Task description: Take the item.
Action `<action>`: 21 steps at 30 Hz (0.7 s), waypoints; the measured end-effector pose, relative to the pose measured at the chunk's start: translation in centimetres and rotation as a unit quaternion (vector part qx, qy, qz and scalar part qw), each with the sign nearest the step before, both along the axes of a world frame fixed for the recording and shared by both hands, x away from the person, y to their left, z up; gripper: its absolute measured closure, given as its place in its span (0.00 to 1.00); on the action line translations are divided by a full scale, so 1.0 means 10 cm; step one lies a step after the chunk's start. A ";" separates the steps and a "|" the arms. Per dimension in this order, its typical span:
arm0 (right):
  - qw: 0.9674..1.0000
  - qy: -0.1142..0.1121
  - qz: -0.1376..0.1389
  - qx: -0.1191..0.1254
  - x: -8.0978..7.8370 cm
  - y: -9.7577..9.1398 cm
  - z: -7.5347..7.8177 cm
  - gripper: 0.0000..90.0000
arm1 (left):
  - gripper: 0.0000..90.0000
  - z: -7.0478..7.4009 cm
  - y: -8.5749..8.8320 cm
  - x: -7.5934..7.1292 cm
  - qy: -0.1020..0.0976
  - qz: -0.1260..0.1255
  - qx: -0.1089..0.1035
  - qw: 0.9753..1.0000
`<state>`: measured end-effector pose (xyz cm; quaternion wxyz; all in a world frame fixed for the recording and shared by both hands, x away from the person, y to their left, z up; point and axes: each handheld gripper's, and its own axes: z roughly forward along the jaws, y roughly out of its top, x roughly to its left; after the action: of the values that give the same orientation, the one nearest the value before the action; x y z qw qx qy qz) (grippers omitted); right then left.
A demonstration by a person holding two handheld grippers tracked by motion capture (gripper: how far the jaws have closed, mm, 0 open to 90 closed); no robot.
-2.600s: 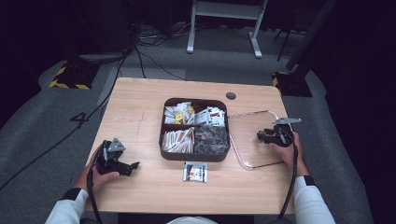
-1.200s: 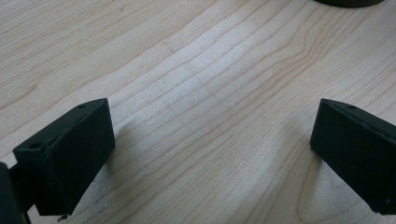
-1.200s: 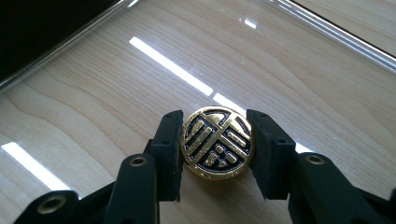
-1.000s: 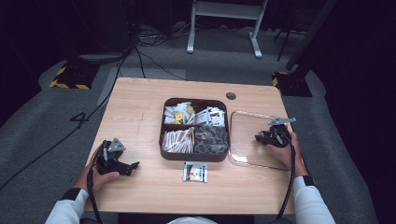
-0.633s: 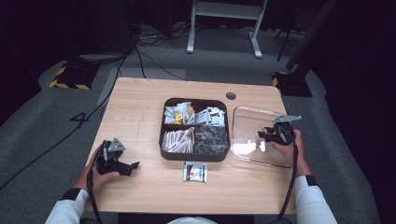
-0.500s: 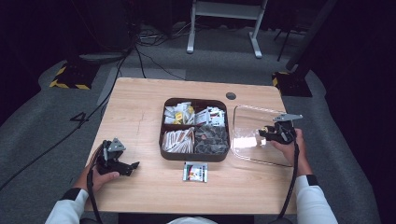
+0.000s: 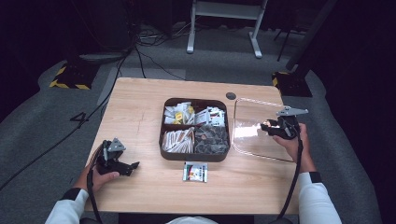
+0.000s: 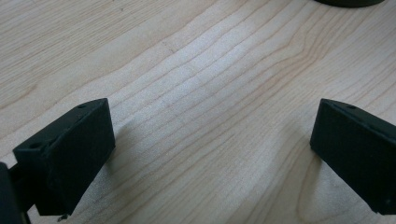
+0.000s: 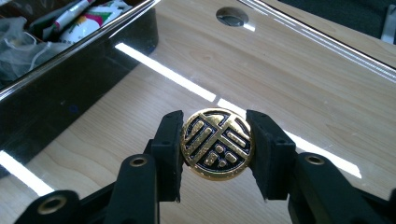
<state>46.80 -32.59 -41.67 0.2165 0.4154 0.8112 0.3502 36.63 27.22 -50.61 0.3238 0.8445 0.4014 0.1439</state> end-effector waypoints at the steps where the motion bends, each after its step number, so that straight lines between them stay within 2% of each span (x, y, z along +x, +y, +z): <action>1: 1.000 -0.001 0.000 0.000 0.00 0.01 0.02 0.66 | 0.00 0.00 0.00 0.00 0.000 0.000 0.000 1.000; 9: 1.000 -0.007 0.005 0.006 -0.01 0.09 0.15 0.66 | 0.00 0.00 -0.01 0.00 0.003 0.005 -0.001 1.000; 16: 1.000 -0.018 0.018 0.016 -0.02 0.24 0.29 0.66 | 0.00 0.00 -0.02 0.01 0.000 0.007 -0.001 1.000; 21: 0.999 -0.021 0.029 0.015 -0.04 0.37 0.35 0.66 | 0.00 0.00 -0.02 0.01 -0.001 0.007 0.000 1.000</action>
<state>46.36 -28.90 -38.20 0.2167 0.3872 0.8132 0.3765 36.76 27.01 -50.62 0.3234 0.8416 0.4070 0.1469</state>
